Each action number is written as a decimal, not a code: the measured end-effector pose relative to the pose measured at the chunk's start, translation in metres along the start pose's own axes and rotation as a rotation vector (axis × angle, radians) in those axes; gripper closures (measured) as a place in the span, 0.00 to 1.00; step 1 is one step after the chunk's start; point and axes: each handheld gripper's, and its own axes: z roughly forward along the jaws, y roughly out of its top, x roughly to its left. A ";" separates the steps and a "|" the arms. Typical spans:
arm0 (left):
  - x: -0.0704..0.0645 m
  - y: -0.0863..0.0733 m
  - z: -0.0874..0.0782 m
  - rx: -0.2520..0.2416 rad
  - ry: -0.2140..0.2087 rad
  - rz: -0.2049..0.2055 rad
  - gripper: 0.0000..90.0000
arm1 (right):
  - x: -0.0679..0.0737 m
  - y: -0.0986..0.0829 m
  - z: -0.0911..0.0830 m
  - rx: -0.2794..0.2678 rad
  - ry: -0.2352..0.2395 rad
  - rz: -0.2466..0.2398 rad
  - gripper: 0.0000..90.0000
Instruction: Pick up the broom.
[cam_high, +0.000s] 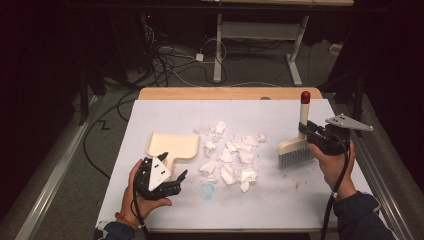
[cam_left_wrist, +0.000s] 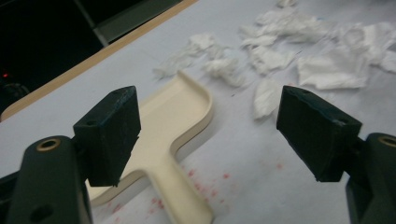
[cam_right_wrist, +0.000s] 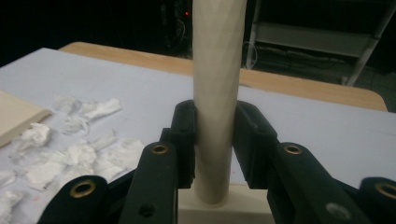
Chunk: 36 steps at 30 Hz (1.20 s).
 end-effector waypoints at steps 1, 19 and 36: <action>-0.002 0.002 0.001 0.001 0.000 0.007 0.23 | 0.002 0.001 -0.002 -0.012 0.006 -0.006 0.80; -0.056 0.065 0.036 -0.116 -0.228 0.061 0.22 | 0.050 0.010 -0.025 -0.120 0.130 -0.058 0.80; -0.100 0.112 0.085 -0.200 -0.402 -0.035 0.36 | 0.094 0.006 -0.037 -0.184 0.219 -0.104 0.80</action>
